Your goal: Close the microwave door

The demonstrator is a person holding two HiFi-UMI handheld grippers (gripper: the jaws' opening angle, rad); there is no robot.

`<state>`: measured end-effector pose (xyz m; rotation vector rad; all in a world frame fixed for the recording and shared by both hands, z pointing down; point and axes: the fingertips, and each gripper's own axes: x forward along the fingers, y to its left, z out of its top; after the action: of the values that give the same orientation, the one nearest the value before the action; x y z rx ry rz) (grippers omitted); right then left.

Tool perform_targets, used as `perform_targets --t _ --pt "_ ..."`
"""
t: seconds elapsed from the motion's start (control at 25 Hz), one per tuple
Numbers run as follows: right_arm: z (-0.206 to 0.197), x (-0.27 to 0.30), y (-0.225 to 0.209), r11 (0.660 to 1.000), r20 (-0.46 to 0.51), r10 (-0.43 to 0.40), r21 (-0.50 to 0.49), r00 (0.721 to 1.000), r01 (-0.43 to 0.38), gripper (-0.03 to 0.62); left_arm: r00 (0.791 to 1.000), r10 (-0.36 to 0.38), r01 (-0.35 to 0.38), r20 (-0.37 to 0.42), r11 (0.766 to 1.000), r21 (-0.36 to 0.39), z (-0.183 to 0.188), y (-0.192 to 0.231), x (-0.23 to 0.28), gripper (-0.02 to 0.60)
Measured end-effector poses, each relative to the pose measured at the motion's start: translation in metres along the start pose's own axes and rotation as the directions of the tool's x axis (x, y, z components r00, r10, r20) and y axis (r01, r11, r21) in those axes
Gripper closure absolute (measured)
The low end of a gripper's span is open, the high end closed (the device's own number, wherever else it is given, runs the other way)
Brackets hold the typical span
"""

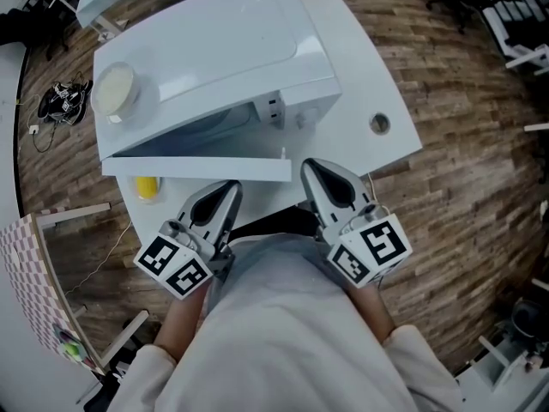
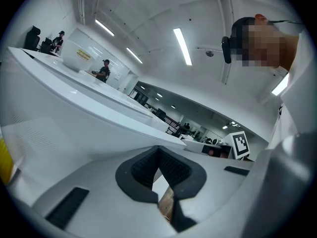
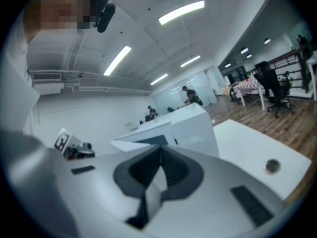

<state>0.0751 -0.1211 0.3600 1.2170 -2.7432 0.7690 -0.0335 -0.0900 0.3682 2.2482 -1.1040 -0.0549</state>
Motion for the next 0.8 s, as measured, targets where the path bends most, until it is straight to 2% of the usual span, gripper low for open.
perform_targets --t 0.8 --pt "0.007 -0.003 0.002 0.999 -0.005 0.043 -0.030 0.999 -0.044 0.571 1.000 -0.005 0.005 0.021 1.000 -0.013 0.008 0.001 0.018 0.565"
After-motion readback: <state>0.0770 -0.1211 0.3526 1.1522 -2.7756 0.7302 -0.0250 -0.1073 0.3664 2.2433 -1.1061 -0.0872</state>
